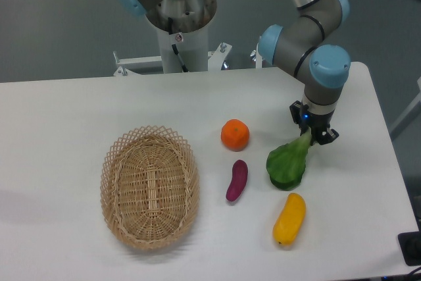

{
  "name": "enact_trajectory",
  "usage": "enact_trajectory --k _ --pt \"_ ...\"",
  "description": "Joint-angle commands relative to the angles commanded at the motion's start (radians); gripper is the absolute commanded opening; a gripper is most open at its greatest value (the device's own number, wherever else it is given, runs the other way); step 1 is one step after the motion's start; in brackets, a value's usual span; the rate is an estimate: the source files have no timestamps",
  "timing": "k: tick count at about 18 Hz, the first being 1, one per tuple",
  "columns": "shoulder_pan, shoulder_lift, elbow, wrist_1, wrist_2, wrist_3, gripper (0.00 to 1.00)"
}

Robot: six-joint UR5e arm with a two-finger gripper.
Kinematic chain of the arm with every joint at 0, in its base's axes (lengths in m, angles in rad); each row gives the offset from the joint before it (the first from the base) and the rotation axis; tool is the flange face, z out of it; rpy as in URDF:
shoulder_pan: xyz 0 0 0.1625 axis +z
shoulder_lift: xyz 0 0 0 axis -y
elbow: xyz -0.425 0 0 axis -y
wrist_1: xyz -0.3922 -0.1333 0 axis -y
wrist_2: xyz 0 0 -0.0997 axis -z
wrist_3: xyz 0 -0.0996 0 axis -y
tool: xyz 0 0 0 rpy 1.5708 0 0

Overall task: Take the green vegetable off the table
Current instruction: 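Lower the gripper onto the bok choy stem and close it, then lift the gripped bok choy up off the table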

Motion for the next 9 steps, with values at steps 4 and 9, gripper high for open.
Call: enact_trajectory --k 4,9 --pt "0.014 0.026 0.023 -0.006 -0.011 0.009 0.33" --pt "0.032 0.066 0.075 -0.023 -0.122 0.009 0.33"
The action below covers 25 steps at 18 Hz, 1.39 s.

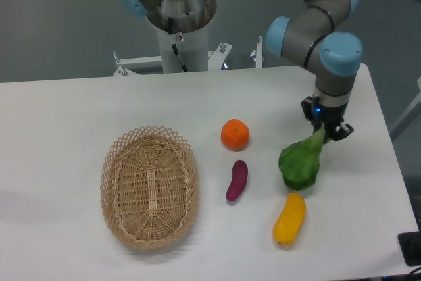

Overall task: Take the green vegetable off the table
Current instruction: 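Lift the gripped bok choy up off the table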

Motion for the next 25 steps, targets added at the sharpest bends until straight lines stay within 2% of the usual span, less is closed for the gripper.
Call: enact_trajectory --k 6,9,13,19,25 --pt "0.020 0.048 0.095 -0.126 -0.178 -0.063 0.33" --pt "0.008 0.063 0.106 -0.127 -0.275 -0.187 0.33" --pt "-0.014 0.106 0.101 -0.127 -0.350 -0.296 0.33" --pt "-0.055 0.118 0.106 -0.117 -0.352 -0.388 0.33" --pt "-0.058 0.121 0.104 -0.117 -0.352 -0.388 0.33"
